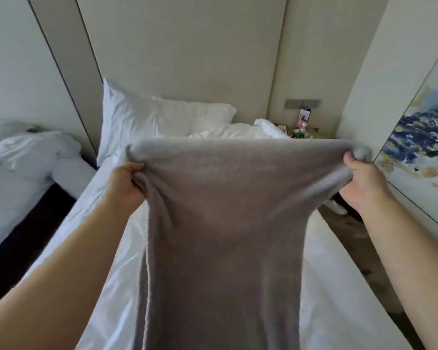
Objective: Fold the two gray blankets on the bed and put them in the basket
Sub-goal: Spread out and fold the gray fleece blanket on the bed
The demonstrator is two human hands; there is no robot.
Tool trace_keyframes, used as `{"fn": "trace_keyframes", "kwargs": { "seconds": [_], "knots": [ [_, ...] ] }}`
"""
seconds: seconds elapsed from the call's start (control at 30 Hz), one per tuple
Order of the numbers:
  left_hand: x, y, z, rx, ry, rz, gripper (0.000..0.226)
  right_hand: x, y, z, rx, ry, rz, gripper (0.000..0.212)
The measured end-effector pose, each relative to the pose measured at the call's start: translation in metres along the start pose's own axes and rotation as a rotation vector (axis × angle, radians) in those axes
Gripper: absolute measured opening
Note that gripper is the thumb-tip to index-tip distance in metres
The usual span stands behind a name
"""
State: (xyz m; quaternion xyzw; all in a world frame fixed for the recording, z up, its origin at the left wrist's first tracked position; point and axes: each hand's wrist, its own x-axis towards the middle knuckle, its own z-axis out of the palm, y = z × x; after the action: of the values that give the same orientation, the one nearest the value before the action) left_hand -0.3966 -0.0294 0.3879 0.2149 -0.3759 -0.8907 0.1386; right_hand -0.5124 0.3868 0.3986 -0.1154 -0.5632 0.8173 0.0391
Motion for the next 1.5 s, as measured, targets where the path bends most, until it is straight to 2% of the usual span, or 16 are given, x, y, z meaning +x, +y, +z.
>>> {"fn": "trace_keyframes", "kwargs": {
  "seconds": [0.13,0.2,0.27,0.43,0.6,0.67,0.77,0.87,0.93,1.0,1.1,1.13,1.2,1.27,1.4,1.5],
  "knots": [
    [-0.024,0.018,-0.007,0.257,-0.091,-0.049,0.022,-0.011,0.028,-0.010,-0.047,-0.045,0.102,0.012],
    [-0.031,-0.003,-0.028,0.452,-0.092,-0.131,0.023,-0.023,0.071,-0.031,-0.177,0.021,0.205,0.013],
    [-0.035,-0.040,-0.058,0.630,-0.089,-0.178,0.028,-0.042,0.129,-0.067,-0.385,0.085,0.357,0.023],
    [-0.064,-0.162,-0.173,1.282,-0.151,-0.386,0.040,-0.123,0.274,-0.185,-1.066,0.088,0.823,0.015],
    [-0.116,-0.242,-0.249,1.577,-0.311,-0.721,0.045,-0.195,0.328,-0.223,-1.224,-0.003,1.126,0.018],
    [-0.123,-0.259,-0.263,1.596,-0.343,-0.777,0.041,-0.190,0.334,-0.210,-1.319,0.057,1.095,0.020],
    [-0.120,-0.269,-0.264,1.578,-0.395,-0.740,0.036,-0.165,0.339,-0.170,-1.583,0.104,0.852,0.041],
    [-0.111,-0.271,-0.248,1.529,-0.526,-0.560,0.040,-0.144,0.354,-0.104,-1.596,0.100,0.545,0.040],
    [-0.107,-0.273,-0.235,1.473,-0.632,-0.519,0.048,-0.131,0.374,-0.055,-1.464,-0.034,0.402,0.032],
    [-0.108,-0.281,-0.226,1.447,-0.770,-0.561,0.057,-0.128,0.395,-0.006,-1.273,-0.174,0.390,0.035],
    [-0.112,-0.296,-0.221,1.438,-1.034,-0.693,0.059,-0.126,0.425,0.035,-1.194,-0.305,0.445,0.070],
    [-0.110,-0.299,-0.221,1.467,-1.123,-0.727,0.054,-0.124,0.435,0.035,-1.247,-0.341,0.464,0.068],
    [-0.099,-0.302,-0.222,1.493,-1.208,-0.804,0.043,-0.117,0.444,0.025,-1.375,-0.329,0.489,0.036],
    [-0.084,-0.306,-0.223,1.444,-1.041,-0.845,0.042,-0.106,0.447,0.002,-1.358,-0.175,0.513,0.024],
    [-0.038,-0.316,-0.224,1.430,-0.349,-0.633,0.025,-0.096,0.426,-0.058,-1.410,0.057,0.605,0.033],
    [0.003,-0.324,-0.221,1.458,-0.176,-0.581,0.013,-0.100,0.413,-0.103,-1.501,0.045,0.851,0.038]
  ]
}}
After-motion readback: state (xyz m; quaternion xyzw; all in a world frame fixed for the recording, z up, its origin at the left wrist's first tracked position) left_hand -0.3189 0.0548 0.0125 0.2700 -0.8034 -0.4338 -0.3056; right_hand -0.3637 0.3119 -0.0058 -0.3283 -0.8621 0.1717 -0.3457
